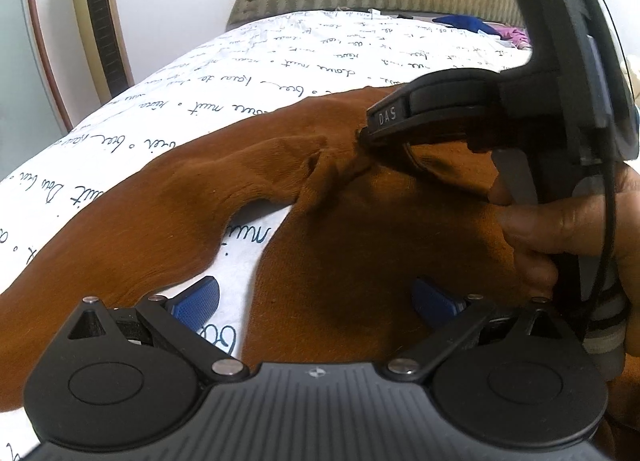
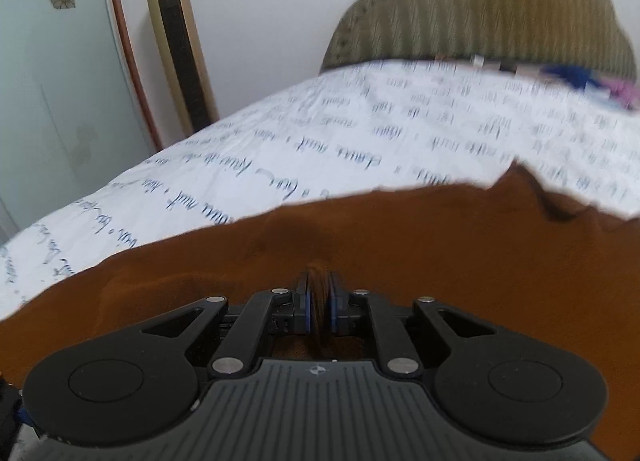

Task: Fold small clothes
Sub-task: 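Lay the sleeve on the sweater and open the right tool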

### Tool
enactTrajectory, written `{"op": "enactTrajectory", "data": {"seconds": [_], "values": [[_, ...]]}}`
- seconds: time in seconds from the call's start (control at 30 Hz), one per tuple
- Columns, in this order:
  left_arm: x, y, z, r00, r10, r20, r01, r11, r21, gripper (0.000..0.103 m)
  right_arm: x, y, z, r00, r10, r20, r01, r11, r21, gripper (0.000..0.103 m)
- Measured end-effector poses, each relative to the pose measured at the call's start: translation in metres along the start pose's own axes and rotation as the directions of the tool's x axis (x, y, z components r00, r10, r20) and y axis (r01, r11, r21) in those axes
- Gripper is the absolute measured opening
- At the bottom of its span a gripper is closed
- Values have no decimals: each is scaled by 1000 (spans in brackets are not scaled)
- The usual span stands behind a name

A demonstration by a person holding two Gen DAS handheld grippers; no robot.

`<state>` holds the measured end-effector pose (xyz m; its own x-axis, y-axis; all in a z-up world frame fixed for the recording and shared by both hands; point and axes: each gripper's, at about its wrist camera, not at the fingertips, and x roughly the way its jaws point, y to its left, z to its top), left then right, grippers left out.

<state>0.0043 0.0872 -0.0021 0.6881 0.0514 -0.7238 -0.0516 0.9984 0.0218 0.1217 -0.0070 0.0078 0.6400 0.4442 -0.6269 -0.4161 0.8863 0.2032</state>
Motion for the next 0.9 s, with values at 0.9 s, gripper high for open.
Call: {"op": "enactTrajectory", "data": {"seconds": [0.9], "values": [[-12,-1,4,998,67,-17,-67,997,-29,103,-52,-4,-27,997,-15,-71,6,992,-124,47]]}}
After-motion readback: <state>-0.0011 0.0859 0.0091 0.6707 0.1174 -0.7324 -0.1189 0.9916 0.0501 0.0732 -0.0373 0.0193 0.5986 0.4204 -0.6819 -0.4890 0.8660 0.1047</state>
